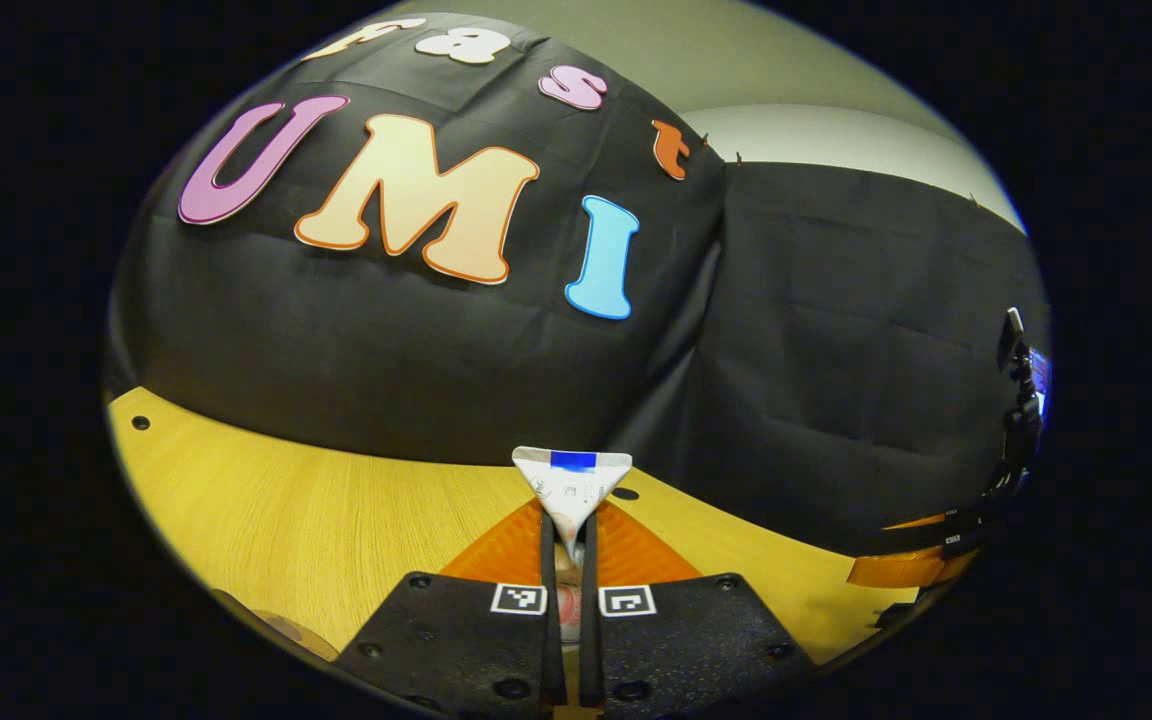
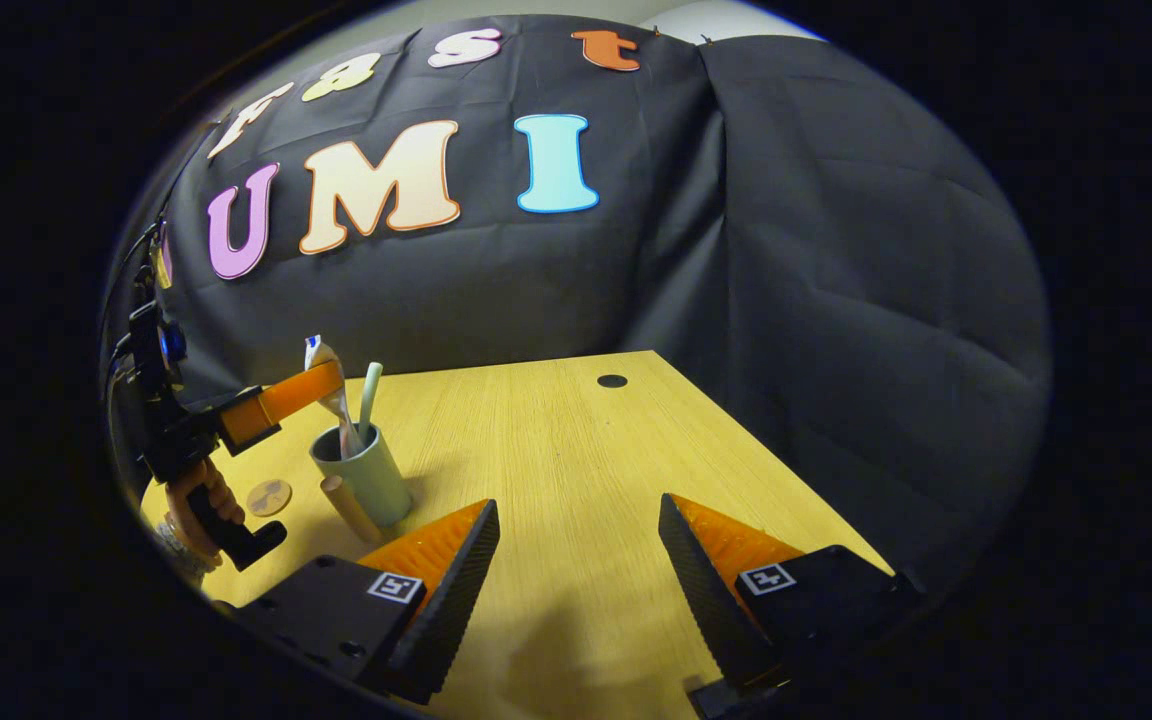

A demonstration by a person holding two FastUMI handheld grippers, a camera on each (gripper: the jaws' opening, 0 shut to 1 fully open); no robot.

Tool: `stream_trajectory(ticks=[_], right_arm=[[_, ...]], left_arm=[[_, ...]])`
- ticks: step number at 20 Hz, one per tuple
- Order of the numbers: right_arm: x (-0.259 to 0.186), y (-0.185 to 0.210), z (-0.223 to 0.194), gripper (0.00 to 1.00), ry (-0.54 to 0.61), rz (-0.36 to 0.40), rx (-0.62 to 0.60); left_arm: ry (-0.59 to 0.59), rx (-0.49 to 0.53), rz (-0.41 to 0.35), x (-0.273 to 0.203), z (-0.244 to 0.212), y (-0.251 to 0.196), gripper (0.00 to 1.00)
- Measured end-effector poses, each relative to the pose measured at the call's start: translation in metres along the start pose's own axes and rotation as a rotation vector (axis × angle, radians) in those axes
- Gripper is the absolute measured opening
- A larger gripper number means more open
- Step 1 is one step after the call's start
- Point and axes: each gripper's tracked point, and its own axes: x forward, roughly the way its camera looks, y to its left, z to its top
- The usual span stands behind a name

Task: Put the toothbrush and toothpaste on the desktop into the cup, then pick up the cup and place it on the coaster on the desktop.

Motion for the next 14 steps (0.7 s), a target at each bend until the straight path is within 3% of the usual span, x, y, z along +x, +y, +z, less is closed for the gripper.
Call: stream_trajectory(ticks=[3, 6, 9, 11, 14], right_arm=[[-0.005, 0.004, -0.003, 0.95, 0.008, 0.0, -0.001], [-0.009, 0.009, -0.003, 0.95, 0.003, 0.001, -0.012], [-0.013, 0.015, -0.001, 0.95, 0.002, 0.003, -0.008], [-0.015, 0.022, 0.001, 0.95, 0.001, 0.013, -0.003], [-0.014, 0.038, 0.008, 0.95, 0.001, 0.043, -0.01]], left_arm=[[0.027, -0.04, -0.009, -0.01, -0.009, -0.002, 0.21], [0.044, -0.021, -0.014, -0.017, -0.008, -0.003, 0.79], [0.009, -0.03, -0.014, -0.022, 0.006, 0.0, 0.82], [0.013, -0.031, 0.008, -0.028, 0.012, 0.008, 0.9], [0.006, -0.047, 0.033, -0.045, 0.026, 0.019, 0.9]])
